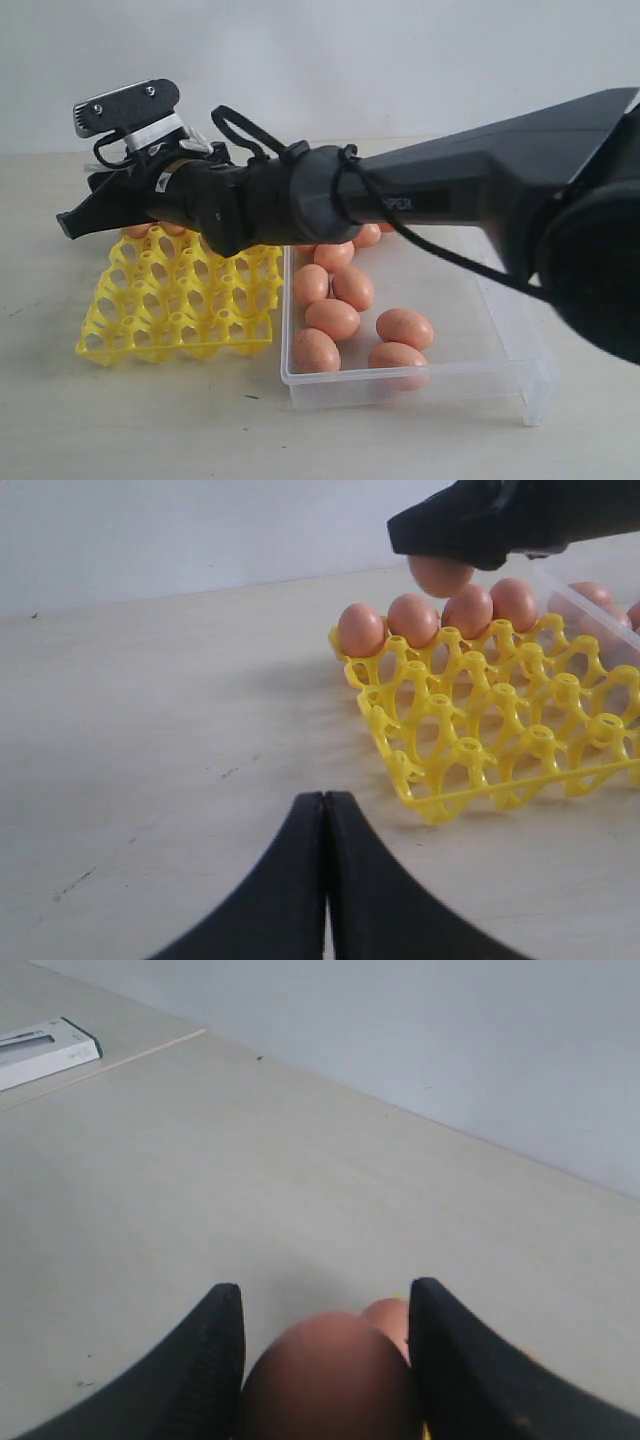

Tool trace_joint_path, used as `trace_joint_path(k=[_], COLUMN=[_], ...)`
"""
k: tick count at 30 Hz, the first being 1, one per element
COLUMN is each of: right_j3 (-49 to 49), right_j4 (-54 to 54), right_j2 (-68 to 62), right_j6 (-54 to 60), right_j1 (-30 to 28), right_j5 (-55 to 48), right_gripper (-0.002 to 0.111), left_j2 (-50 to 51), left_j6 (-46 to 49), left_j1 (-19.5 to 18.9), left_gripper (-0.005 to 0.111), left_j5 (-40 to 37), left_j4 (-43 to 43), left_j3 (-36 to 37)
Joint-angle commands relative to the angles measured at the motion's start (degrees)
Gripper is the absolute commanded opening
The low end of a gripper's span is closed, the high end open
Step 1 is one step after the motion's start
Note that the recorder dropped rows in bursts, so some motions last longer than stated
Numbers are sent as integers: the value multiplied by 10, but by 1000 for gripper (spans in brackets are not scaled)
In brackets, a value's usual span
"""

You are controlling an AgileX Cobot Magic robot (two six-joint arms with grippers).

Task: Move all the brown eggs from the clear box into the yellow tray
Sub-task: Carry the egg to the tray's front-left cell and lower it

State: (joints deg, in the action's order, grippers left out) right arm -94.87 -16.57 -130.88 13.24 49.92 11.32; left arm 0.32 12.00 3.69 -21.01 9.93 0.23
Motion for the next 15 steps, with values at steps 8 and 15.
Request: trace_joint_path(k=[8, 15], right_j3=[-157, -182], right_j4=[11, 7], right_j2=[-121, -155], right_j6=[-4, -8], right_j1=[3, 3], right_j5=[-48, -51], right_gripper=[0, 0], left_j2=[-3, -3], left_j6=[0, 0], left_j1=[2, 2], left_gripper=[0, 0], left_j5=[3, 3], left_j4=[-51, -62], left_j3=[-2, -2])
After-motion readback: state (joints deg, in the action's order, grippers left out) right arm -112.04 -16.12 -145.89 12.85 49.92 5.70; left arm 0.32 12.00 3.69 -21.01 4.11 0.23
